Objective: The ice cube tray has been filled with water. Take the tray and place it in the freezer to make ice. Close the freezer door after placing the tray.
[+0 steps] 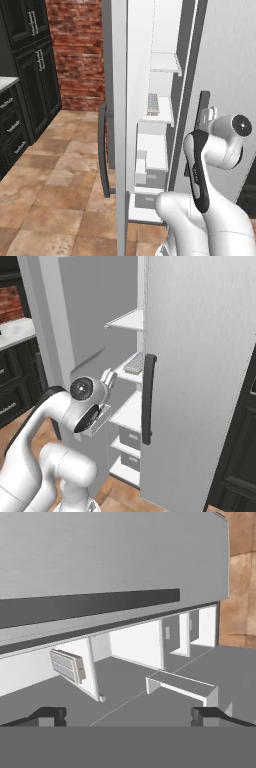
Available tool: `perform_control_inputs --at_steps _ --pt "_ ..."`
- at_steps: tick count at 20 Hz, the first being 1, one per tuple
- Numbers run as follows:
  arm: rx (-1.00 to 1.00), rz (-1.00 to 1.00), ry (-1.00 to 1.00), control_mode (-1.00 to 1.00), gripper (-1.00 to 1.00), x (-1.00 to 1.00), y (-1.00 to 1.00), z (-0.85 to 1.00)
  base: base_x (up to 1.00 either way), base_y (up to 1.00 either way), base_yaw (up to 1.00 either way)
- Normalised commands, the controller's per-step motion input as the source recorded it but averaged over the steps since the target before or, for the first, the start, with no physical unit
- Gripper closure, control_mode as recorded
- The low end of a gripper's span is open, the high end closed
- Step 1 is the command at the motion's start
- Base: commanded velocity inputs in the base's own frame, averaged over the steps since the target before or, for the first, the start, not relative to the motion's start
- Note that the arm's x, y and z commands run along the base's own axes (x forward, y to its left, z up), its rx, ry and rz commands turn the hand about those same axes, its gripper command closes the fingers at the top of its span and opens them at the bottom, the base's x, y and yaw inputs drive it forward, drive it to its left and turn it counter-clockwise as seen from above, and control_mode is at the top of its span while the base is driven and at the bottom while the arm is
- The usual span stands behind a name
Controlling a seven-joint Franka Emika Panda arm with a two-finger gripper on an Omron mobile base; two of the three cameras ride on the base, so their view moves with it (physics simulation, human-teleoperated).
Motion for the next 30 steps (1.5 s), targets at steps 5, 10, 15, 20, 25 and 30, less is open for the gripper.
perform_control_inputs --at_steps 5,10,15,20,25,30 --pt "0.00 0.00 0.00 -1.00 -1.00 -0.02 0.00 0.16 0.00 0.00 0.00" --pt "0.00 0.00 0.00 1.00 -1.00 0.13 0.00 0.22 0.03 0.00 0.00" --pt "0.00 0.00 0.00 1.00 -1.00 0.00 0.00 0.00 -0.08 0.00 -0.01" --pt "0.00 0.00 0.00 1.00 -1.00 0.00 0.00 0.00 -0.20 0.10 -0.09" --pt "0.00 0.00 0.00 1.00 -1.00 0.00 0.00 0.00 -0.19 0.37 -0.18" --pt "0.00 0.00 0.00 1.00 -1.00 0.00 0.00 0.00 -0.10 0.55 -0.19"
